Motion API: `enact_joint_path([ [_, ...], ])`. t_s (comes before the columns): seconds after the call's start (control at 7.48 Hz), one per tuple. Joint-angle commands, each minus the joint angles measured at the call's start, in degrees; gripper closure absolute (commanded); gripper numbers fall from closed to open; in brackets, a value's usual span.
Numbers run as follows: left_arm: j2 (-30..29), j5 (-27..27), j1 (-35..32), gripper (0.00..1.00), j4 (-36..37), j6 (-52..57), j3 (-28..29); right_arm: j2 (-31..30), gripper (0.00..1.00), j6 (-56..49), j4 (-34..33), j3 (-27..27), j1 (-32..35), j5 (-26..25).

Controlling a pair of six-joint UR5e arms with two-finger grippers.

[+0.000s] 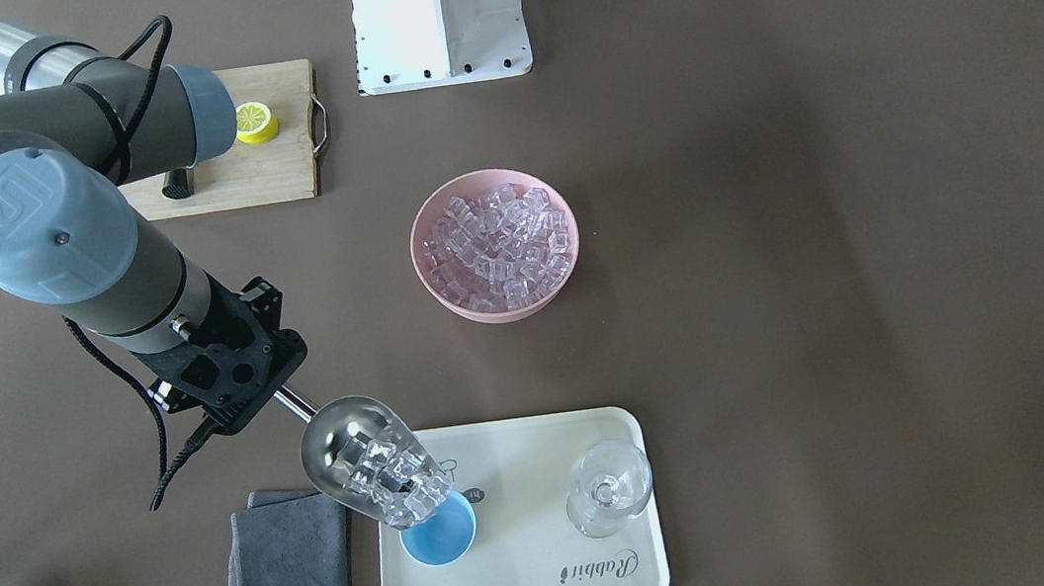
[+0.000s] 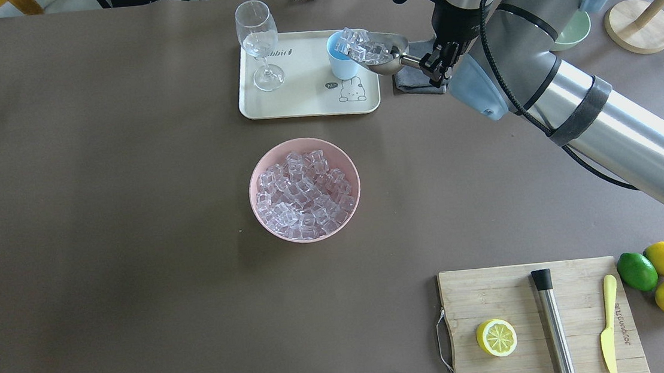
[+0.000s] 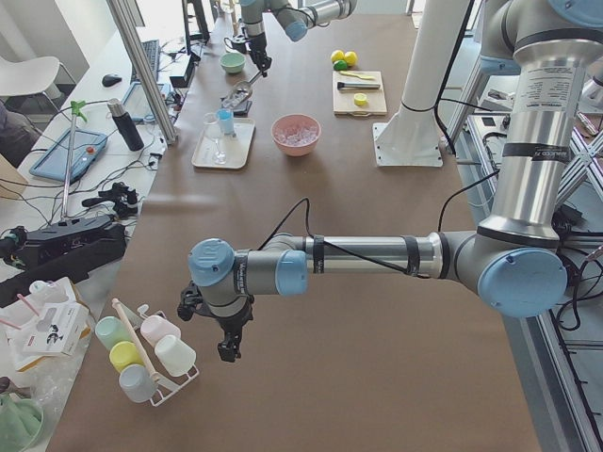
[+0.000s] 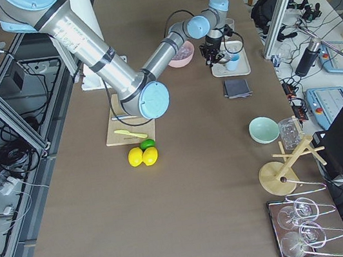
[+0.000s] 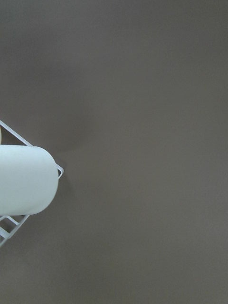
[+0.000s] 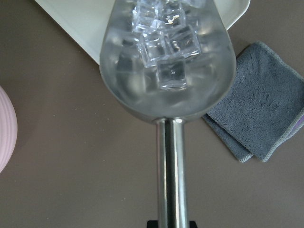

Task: Put ice in cup with scoop
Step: 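Position the scoop tip over the blue cup with the right gripper, then tilt the scoop with the right gripper to pour ice into the blue cup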

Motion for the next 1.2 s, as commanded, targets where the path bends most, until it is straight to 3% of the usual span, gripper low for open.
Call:
enact_joint_path([
  [0.0, 3.83, 0.06, -0.92, 0.01, 0.6, -0.54, -2.94, 1.91, 1.0, -3.33, -6.62, 0.1, 0.64, -0.34],
  [0.4, 7.07, -0.29, -0.75, 0.01, 0.6, -0.8, -6.18, 2.71, 1.0, -3.43, -8.05, -0.16, 1.08, -0.51],
  [0.67, 6.74, -2.91, -0.58, 0.01, 4.45, -14.77, -9.07, 4.28, 1.0, -5.09, -10.41, -1.12, 1.26, -2.0],
  [1.07, 6.56, -3.2, -0.57, 0.01, 4.38, -15.57, -8.83, 8.23, 1.0, -7.03, -13.93, -4.46, 1.17, -3.68],
])
